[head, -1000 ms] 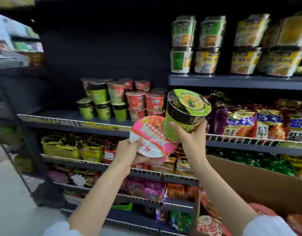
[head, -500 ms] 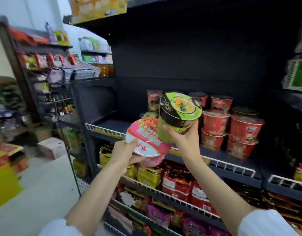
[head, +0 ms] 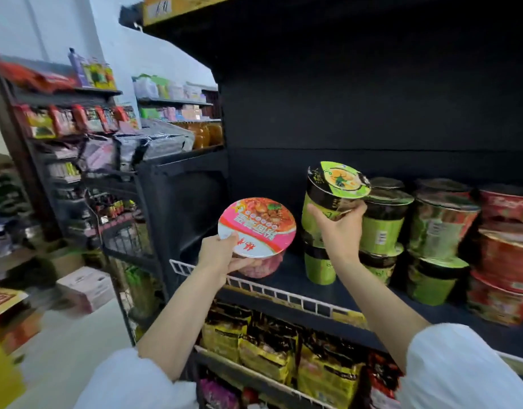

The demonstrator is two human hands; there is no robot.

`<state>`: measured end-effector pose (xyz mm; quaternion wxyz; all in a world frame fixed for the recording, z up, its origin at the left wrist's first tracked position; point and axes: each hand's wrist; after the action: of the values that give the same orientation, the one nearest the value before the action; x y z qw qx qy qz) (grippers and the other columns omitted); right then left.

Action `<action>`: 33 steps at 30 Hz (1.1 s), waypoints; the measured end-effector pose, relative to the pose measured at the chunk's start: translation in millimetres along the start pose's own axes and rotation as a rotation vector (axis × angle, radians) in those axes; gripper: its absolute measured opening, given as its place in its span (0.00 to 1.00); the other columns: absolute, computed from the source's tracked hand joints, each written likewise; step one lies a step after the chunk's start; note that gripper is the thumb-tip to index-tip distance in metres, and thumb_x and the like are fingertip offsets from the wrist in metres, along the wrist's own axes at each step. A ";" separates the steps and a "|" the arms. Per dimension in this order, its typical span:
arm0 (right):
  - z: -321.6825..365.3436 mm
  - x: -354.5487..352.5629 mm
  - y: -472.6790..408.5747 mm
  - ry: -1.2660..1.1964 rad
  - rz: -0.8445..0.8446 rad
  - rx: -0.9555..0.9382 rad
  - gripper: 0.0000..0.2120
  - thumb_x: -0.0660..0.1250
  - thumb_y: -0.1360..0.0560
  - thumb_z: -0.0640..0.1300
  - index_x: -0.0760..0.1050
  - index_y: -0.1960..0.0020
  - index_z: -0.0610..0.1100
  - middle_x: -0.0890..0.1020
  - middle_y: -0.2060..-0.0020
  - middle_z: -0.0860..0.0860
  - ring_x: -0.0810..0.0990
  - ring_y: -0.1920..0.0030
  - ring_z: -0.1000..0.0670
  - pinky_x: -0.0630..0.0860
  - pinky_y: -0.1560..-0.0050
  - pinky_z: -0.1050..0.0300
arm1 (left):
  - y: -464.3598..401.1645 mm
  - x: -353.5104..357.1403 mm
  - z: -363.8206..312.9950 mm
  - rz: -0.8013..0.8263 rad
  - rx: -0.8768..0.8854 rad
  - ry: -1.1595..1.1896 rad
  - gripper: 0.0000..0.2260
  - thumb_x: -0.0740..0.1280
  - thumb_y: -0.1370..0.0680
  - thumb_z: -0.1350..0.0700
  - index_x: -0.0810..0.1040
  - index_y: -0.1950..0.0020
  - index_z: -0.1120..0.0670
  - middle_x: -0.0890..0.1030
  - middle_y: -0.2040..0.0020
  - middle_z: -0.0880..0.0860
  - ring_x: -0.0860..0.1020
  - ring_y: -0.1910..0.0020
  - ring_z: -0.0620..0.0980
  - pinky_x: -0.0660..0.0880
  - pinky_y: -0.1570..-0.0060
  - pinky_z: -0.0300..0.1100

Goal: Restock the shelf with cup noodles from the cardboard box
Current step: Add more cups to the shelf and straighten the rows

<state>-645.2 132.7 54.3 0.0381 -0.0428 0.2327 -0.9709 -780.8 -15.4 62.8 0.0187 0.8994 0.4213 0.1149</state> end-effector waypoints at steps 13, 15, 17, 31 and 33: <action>-55.1 50.1 -21.5 0.335 -0.176 0.046 0.49 0.77 0.36 0.52 0.53 0.26 0.39 0.67 0.31 0.42 0.66 0.31 0.44 0.64 0.32 0.55 | -146.5 27.3 4.7 0.211 -0.157 0.055 0.12 0.64 0.20 0.60 0.73 0.39 0.64 0.79 0.45 0.62 0.83 0.73 0.56 0.79 0.74 0.39; -54.7 49.6 -23.4 0.349 -0.160 0.053 0.49 0.77 0.35 0.54 0.52 0.25 0.40 0.67 0.31 0.43 0.66 0.30 0.45 0.65 0.31 0.51 | -156.4 38.7 10.0 0.188 -0.205 0.088 0.12 0.64 0.20 0.60 0.72 0.38 0.63 0.78 0.46 0.61 0.81 0.76 0.55 0.78 0.76 0.37; -54.1 50.0 -24.2 0.365 -0.135 0.056 0.49 0.76 0.34 0.54 0.51 0.25 0.40 0.67 0.30 0.44 0.66 0.30 0.46 0.65 0.30 0.53 | -164.3 47.4 12.7 0.166 -0.259 0.109 0.11 0.63 0.20 0.60 0.71 0.38 0.62 0.77 0.50 0.60 0.81 0.76 0.56 0.79 0.75 0.39; -56.3 52.5 -34.1 0.428 -0.090 0.106 0.48 0.74 0.32 0.53 0.48 0.24 0.40 0.67 0.29 0.44 0.66 0.30 0.46 0.65 0.30 0.51 | -192.3 83.0 18.2 0.397 -0.342 -0.017 0.17 0.57 0.22 0.71 0.65 0.33 0.66 0.74 0.47 0.66 0.78 0.47 0.66 0.75 0.51 0.56; -55.8 53.2 -33.6 0.448 -0.089 0.111 0.49 0.74 0.32 0.53 0.47 0.24 0.40 0.66 0.29 0.44 0.66 0.29 0.45 0.65 0.29 0.49 | -192.9 78.8 23.9 0.421 -0.333 -0.088 0.15 0.58 0.21 0.68 0.66 0.34 0.63 0.74 0.49 0.61 0.79 0.46 0.63 0.75 0.50 0.54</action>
<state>-705.5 182.6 23.5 -0.0550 0.1658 0.1795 -0.9681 -872.1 170.4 29.4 0.1602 0.9559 0.1990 0.1447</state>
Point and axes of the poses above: each hand's wrist, its own y-axis away from the middle knuckle, its own x-axis out of the palm, z = x × y
